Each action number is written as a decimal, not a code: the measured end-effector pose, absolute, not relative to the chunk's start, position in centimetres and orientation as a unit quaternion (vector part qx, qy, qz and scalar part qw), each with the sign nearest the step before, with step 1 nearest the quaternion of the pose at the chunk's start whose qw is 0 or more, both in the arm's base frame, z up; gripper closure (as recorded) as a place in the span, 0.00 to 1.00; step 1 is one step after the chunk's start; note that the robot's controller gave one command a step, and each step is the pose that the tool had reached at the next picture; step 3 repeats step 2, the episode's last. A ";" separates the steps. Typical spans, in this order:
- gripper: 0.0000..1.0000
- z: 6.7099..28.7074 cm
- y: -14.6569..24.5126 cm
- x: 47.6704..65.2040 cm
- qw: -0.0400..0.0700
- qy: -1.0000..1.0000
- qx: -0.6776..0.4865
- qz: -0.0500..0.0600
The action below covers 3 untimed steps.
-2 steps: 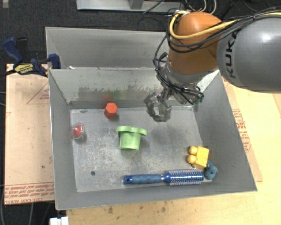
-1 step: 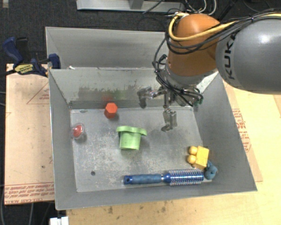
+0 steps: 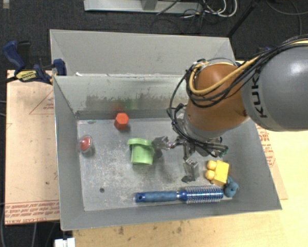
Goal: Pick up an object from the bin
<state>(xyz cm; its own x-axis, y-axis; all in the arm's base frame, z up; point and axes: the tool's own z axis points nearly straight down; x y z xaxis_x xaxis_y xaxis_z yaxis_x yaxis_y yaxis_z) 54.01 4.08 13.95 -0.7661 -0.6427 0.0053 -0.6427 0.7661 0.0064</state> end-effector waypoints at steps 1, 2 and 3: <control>0.00 14.0 0.0 49.3 0.003 -0.939 0.344 -0.001; 0.00 6.7 -0.8 49.0 -0.003 -0.933 0.361 0.000; 0.00 6.7 -0.8 49.0 -0.003 -0.933 0.361 0.000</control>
Offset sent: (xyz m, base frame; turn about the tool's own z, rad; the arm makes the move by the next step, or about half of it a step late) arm -0.0449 -0.0385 0.0017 -0.0106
